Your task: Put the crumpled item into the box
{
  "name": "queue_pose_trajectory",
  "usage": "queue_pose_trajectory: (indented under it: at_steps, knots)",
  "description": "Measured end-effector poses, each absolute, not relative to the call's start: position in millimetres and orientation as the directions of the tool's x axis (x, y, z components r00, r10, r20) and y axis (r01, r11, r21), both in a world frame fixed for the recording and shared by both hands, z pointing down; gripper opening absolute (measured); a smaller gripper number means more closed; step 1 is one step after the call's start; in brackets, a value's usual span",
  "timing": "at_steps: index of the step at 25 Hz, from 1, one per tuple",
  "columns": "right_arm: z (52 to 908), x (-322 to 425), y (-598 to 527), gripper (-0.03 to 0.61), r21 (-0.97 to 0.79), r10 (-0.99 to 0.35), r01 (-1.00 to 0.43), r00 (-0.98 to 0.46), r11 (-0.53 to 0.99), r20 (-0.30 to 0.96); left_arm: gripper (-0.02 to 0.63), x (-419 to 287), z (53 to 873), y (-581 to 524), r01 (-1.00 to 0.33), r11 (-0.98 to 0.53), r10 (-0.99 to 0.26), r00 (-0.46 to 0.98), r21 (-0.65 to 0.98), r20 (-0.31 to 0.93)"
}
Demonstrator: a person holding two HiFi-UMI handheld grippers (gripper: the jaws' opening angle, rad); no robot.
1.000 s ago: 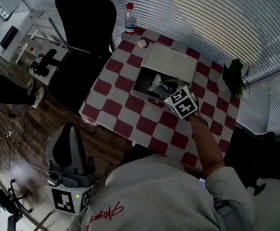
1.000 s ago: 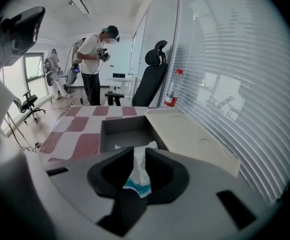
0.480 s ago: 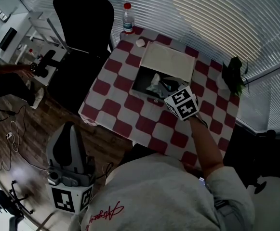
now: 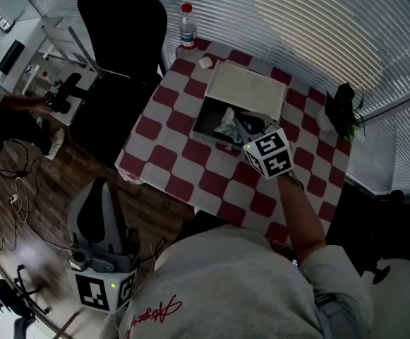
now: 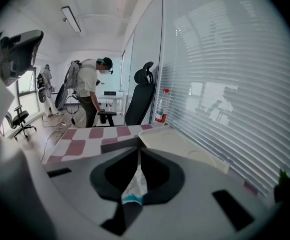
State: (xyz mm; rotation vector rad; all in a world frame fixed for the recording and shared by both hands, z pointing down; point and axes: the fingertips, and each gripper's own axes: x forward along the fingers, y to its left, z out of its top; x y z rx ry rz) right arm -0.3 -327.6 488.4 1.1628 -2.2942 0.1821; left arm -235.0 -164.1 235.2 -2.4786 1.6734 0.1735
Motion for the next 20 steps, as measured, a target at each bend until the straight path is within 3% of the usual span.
queue_pose_trajectory:
  at_steps: [20]
  knots:
    - [442,-3,-316,0.017,0.095,-0.755,-0.801,-0.508,0.591,0.415,0.025,-229,235,-163,-0.925,-0.377,-0.907,0.38,-0.052,-0.179]
